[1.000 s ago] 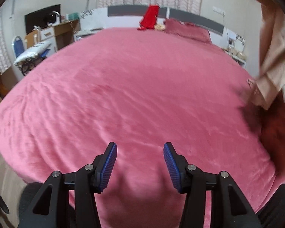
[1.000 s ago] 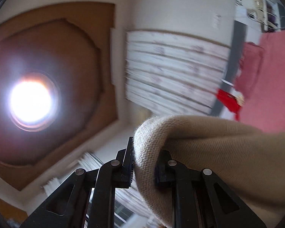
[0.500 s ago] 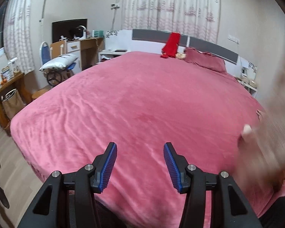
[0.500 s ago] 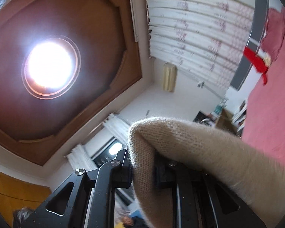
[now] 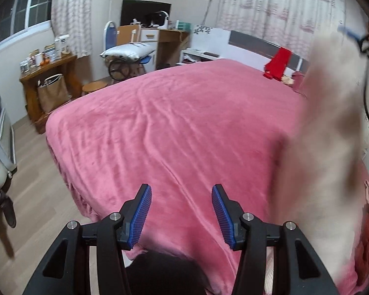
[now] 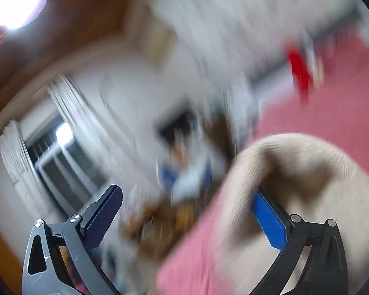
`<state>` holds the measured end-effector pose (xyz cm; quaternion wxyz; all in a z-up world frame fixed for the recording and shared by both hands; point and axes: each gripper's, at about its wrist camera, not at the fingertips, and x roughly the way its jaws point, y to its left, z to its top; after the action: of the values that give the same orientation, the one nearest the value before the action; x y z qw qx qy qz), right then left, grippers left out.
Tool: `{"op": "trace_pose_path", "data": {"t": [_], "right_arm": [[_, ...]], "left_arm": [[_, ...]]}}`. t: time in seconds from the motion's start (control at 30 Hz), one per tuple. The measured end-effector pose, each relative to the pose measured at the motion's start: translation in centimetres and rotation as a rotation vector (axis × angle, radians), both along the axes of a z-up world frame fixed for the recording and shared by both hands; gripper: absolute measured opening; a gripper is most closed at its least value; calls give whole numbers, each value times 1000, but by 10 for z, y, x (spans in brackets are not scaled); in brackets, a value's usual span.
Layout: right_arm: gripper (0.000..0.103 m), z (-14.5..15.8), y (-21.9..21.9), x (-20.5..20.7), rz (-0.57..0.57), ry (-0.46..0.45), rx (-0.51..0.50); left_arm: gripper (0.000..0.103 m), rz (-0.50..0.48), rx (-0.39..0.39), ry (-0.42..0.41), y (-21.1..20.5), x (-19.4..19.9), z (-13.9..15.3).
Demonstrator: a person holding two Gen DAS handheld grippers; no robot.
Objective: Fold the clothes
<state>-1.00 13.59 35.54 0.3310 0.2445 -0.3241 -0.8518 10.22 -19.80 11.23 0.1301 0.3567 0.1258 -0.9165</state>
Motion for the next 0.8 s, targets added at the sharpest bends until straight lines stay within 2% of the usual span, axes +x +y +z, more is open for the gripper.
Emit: {"op": "trace_pose_path", "data": {"t": [0.07,0.17,0.23,0.3,0.33,0.47,0.53,0.57,0.6,0.73,0.8], "right_arm": [[103,-53,2,-22,126,-159,-105],[103,-109,36,-2,117,-235,-147],[103,-137,60,0,99,-282,-109],[103,-178,94,28,39,-335,-1],[103,-193,108,23,10,-357,53],[103,-276,152,83,-79,-498,358],[103,-296,164,106,-115,-508,469],[103,-305,173,117,-140,-512,492],[103,-312,178,126,-153,-518,477],[103,-329,196,150,-212,-573,283],[103,-337,198,151,-257,-588,282]], "left_arm": [[52,-7,-14,-2,3,-4,-2],[52,-55,-38,-16,23,-15,-7],[52,-99,-40,-26,43,-26,-13],[52,-145,-49,-37,64,-36,-19],[52,-168,-54,-43,74,-41,-22],[52,-270,-118,-94,125,-65,-42],[52,-306,-152,-90,144,-70,-51],[52,-336,-158,-82,153,-72,-56],[52,-365,-164,-75,162,-74,-61],[52,-421,-142,-88,179,-77,-76],[52,-423,-135,-88,181,-77,-81]]}}
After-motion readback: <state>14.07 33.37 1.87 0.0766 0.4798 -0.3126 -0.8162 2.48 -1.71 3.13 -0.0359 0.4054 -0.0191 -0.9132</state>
